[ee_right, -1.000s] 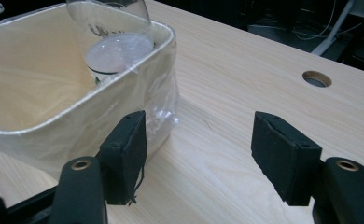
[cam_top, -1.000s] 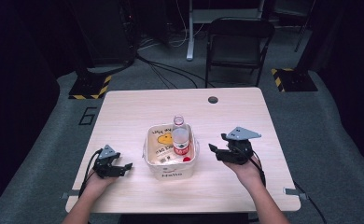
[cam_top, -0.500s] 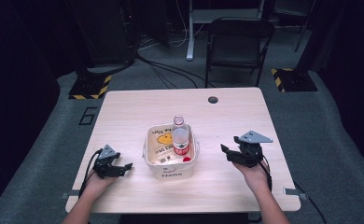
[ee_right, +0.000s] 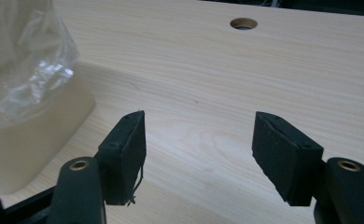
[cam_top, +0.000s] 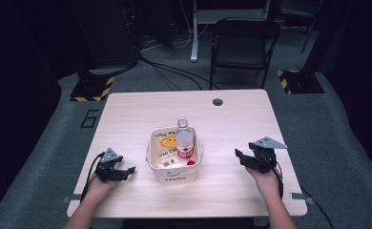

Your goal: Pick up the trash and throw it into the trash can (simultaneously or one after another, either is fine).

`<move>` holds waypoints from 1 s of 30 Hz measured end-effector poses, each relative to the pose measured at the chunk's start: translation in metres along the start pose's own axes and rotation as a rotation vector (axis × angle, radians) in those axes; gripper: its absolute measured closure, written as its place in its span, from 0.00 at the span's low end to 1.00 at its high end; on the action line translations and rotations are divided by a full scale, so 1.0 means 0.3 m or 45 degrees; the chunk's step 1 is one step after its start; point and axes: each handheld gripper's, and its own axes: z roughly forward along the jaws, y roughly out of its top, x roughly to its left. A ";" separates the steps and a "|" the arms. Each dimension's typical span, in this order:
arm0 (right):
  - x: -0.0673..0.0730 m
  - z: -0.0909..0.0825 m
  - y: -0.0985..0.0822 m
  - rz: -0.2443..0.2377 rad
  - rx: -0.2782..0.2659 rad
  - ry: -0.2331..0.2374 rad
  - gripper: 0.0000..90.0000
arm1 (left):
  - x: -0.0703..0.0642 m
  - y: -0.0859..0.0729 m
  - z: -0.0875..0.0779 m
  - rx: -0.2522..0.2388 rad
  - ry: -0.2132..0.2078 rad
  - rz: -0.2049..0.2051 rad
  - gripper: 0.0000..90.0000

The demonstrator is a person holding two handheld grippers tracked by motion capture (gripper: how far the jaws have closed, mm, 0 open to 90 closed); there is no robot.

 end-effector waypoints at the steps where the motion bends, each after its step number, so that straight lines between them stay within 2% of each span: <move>1: -0.007 0.002 -0.009 0.002 0.011 -0.013 0.38 | 0.000 0.000 0.000 -0.001 0.001 -0.001 0.24; 13: -0.045 0.043 -0.072 0.022 0.129 -0.053 0.38 | 0.000 0.000 0.000 -0.002 0.000 -0.001 0.24; 21: -0.072 0.049 -0.098 0.053 0.164 -0.082 0.37 | 0.000 0.000 0.000 -0.001 0.000 -0.001 0.24; 30: -0.091 0.056 -0.124 0.054 0.190 -0.148 0.32 | 0.000 0.001 0.006 -0.013 0.003 0.007 0.23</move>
